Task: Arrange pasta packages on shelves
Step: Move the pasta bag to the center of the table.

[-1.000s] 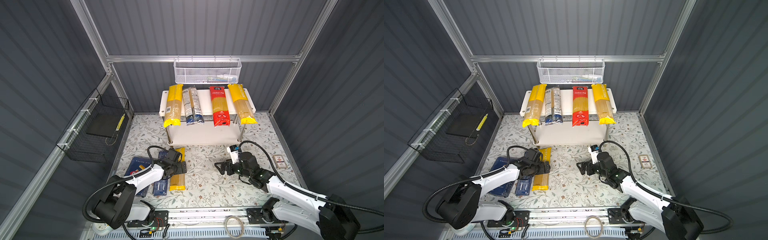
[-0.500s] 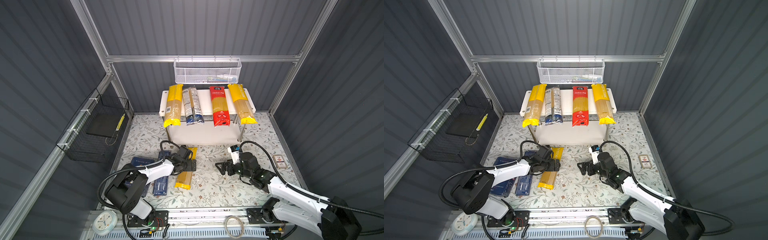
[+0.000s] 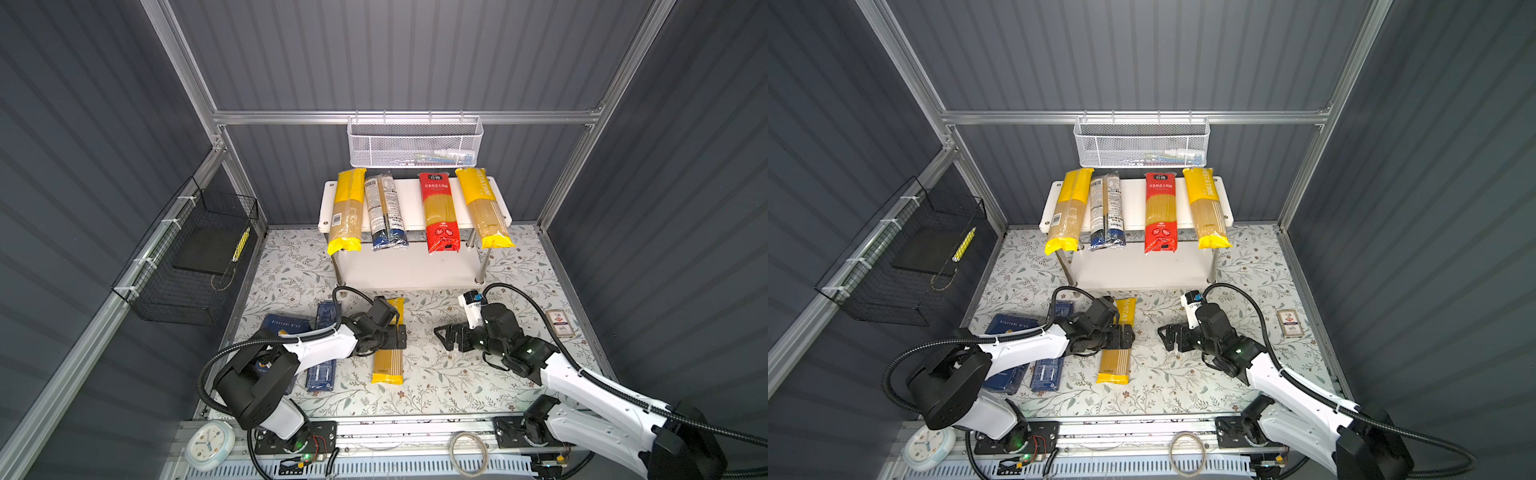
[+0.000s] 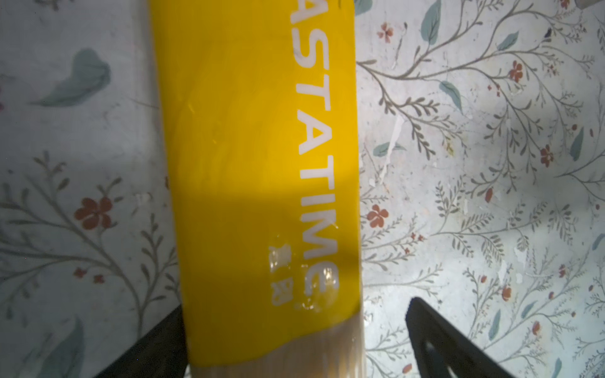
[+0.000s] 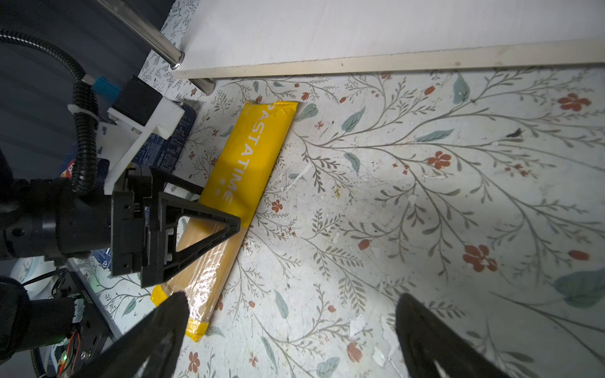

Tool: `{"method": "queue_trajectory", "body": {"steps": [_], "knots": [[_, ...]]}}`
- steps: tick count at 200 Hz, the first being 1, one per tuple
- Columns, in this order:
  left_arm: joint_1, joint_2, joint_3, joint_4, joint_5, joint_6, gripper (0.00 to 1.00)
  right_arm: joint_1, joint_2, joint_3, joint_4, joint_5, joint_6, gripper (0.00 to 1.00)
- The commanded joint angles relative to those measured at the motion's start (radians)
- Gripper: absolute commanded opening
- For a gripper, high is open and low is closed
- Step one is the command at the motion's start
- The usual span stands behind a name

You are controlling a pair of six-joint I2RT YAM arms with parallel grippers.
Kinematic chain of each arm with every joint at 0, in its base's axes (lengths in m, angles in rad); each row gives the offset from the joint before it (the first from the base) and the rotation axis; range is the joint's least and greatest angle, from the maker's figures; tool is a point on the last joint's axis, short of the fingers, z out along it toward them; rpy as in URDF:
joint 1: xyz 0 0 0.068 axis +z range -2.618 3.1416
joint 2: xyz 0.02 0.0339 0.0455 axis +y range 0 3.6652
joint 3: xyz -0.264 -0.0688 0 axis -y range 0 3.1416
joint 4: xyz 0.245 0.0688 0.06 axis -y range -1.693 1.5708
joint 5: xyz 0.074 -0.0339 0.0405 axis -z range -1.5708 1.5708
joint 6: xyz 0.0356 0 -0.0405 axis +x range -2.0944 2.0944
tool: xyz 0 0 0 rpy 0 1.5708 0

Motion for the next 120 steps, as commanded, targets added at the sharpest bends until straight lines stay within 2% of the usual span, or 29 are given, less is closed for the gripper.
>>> {"method": "queue_trajectory", "body": {"steps": [1, 50, 85, 99, 120], "knots": [[-0.055, 0.019, 0.022, 0.023, 0.015, -0.013, 1.0, 0.006, 0.032, 0.026, -0.053, -0.006, 0.009, 0.99], [-0.119, 0.06, 0.11, 0.043, -0.003, -0.017, 1.0, 0.006, 0.083, 0.102, -0.212, -0.015, 0.0, 0.99], [-0.115, -0.074, 0.099, -0.154, -0.178, 0.051, 1.0, 0.009, 0.041, 0.101, -0.25, -0.001, 0.008, 0.99], [-0.082, -0.14, 0.071, -0.193, -0.192, 0.08, 1.0, 0.026, 0.045, 0.108, -0.266, 0.031, 0.022, 0.99], [0.047, -0.237, -0.018, -0.163, -0.101, 0.112, 1.0, 0.105, 0.109, 0.186, -0.365, 0.112, 0.064, 0.99]]}}
